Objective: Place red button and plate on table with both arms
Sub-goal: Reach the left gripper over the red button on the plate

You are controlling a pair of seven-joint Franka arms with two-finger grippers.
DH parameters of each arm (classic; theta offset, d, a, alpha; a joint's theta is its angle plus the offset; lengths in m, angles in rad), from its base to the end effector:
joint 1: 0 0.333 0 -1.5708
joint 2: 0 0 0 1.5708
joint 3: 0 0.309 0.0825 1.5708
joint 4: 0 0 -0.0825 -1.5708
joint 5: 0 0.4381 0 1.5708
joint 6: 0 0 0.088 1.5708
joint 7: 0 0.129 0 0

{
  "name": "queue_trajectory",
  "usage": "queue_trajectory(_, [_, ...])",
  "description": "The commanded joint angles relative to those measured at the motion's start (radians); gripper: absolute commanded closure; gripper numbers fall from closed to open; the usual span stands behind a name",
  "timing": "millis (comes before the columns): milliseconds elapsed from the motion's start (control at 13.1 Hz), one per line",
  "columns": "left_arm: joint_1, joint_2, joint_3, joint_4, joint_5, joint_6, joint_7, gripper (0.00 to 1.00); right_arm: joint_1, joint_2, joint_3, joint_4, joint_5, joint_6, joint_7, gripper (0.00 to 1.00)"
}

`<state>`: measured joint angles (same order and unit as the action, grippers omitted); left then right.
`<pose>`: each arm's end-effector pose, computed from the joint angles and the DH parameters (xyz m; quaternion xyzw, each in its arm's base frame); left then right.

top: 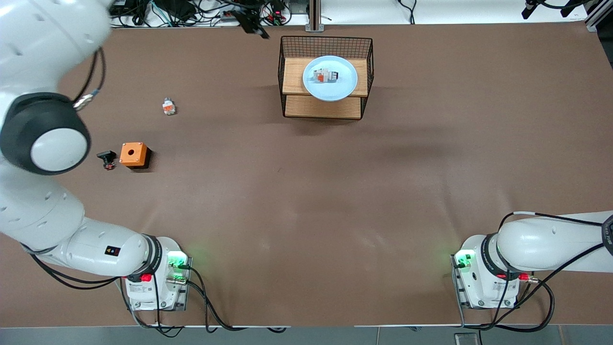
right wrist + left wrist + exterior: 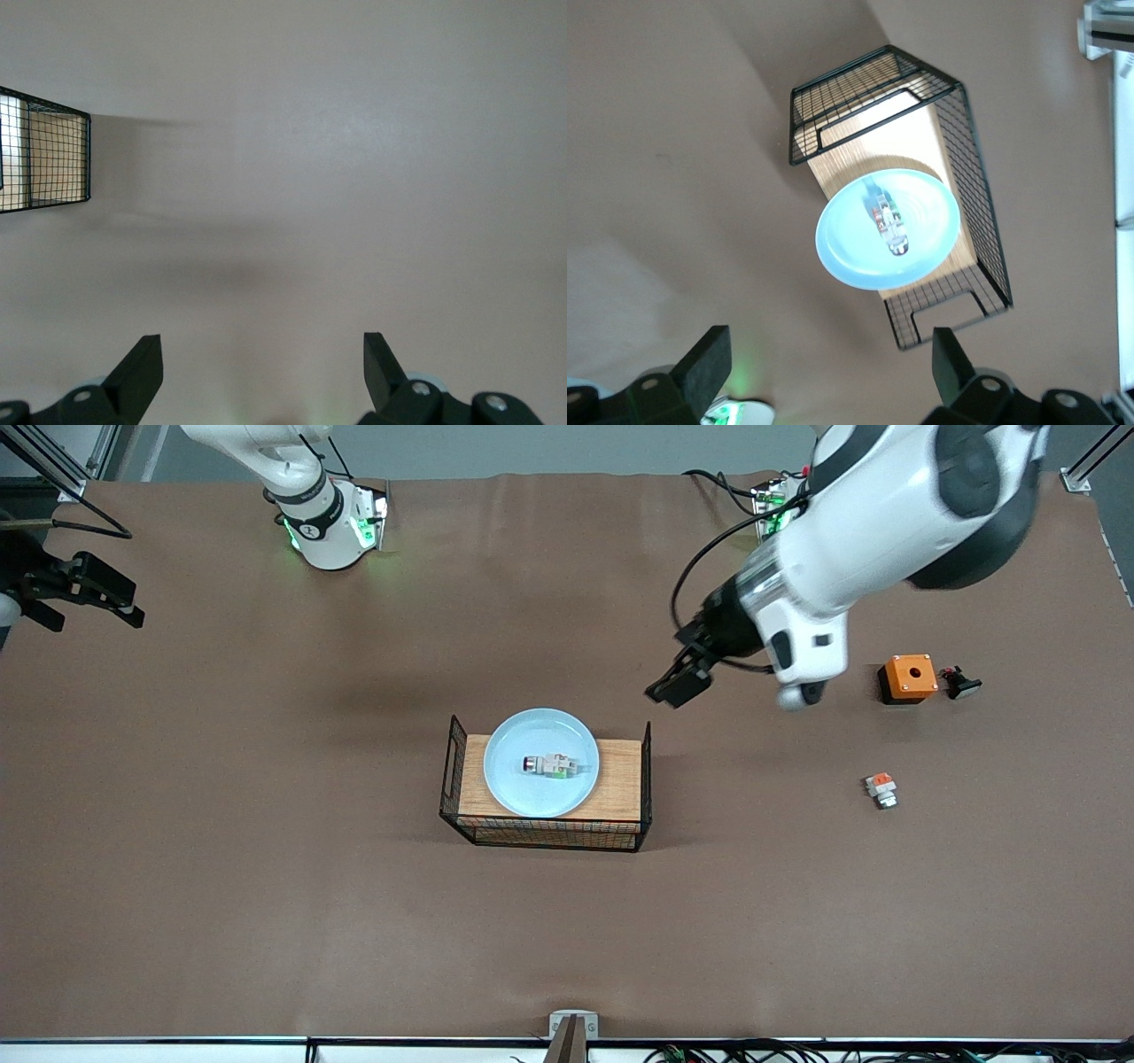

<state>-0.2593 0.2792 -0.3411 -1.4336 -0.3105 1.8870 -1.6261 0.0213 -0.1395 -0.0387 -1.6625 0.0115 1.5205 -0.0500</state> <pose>0.5902 -0.4065 0.5325 0.8281 0.5171 -0.1343 0.1698 0.5600 -0.0096 0.6245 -0.9998 -0.0168 0.0010 0.0085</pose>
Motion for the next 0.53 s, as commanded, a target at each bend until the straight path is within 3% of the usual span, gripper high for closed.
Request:
queue_trajectory(0, [-0.069,0.095,0.004,0.053,0.095,0.053,-0.189,0.0,0.0,-0.019,0.002,-0.008,-0.016,0.007,0.009,0.0])
queue_trajectory(458, [-0.155,0.268,0.011,0.113,0.225,0.101,-0.42,0.0,-0.004,0.008,-0.003,0.035,-0.018,-0.003,-0.002,0.0])
